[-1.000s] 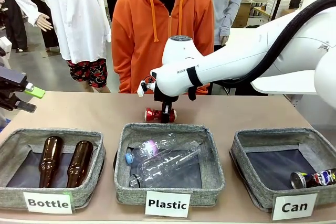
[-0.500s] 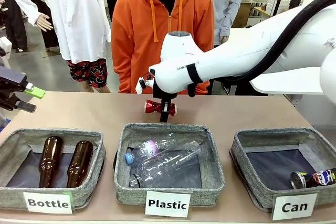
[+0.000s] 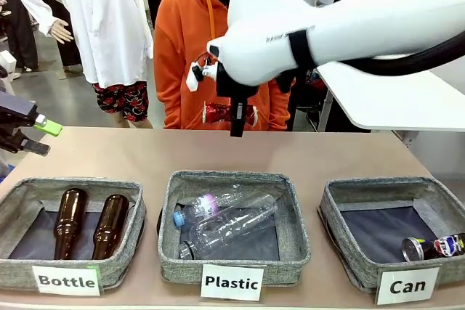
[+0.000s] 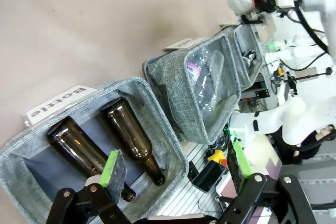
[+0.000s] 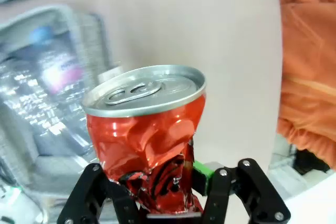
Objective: Sort the can waste into the basket.
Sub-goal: Pick up the can waste from the table and place it in the right Fabric basket.
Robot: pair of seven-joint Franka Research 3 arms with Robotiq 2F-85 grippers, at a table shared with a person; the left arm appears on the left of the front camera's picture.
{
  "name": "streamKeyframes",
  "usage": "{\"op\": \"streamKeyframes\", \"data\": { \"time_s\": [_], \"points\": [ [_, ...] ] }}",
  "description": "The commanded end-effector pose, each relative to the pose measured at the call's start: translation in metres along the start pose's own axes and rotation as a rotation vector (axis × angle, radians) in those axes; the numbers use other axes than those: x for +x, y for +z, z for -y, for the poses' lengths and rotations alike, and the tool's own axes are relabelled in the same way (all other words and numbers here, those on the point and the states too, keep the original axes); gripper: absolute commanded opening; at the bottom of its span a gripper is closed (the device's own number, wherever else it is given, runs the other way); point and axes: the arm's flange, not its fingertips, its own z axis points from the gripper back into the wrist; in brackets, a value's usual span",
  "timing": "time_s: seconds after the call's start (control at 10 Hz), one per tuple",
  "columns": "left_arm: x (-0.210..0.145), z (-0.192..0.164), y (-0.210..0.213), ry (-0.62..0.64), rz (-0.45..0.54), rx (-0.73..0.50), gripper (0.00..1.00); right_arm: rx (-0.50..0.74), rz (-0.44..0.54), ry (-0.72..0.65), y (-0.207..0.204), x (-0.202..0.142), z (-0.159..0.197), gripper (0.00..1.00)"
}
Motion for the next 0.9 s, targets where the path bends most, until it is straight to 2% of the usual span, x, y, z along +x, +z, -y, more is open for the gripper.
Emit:
{"op": "streamKeyframes", "data": {
  "time_s": [0.0, 0.3, 0.4, 0.5, 0.8],
  "points": [
    [-0.001, 0.002, 0.003, 0.01, -0.009, 0.002, 1.0, 0.09, -0.002, -0.095, 0.026, -0.028, -0.048, 0.0],
    [-0.001, 0.002, 0.003, 0.01, -0.009, 0.002, 1.0, 0.078, -0.019, -0.275, 0.043, -0.067, -0.117, 0.0],
    [-0.001, 0.002, 0.003, 0.01, -0.009, 0.002, 1.0, 0.057, -0.054, -0.386, 0.026, -0.074, -0.112, 0.0],
    [-0.001, 0.002, 0.003, 0.01, -0.009, 0.002, 1.0, 0.095, -0.033, -0.191, 0.048, -0.05, -0.095, 0.0],
    [-0.001, 0.002, 0.003, 0.01, -0.009, 0.002, 1.0, 0.095, -0.033, -0.191, 0.048, -0.05, -0.095, 0.0]
  ]
}}
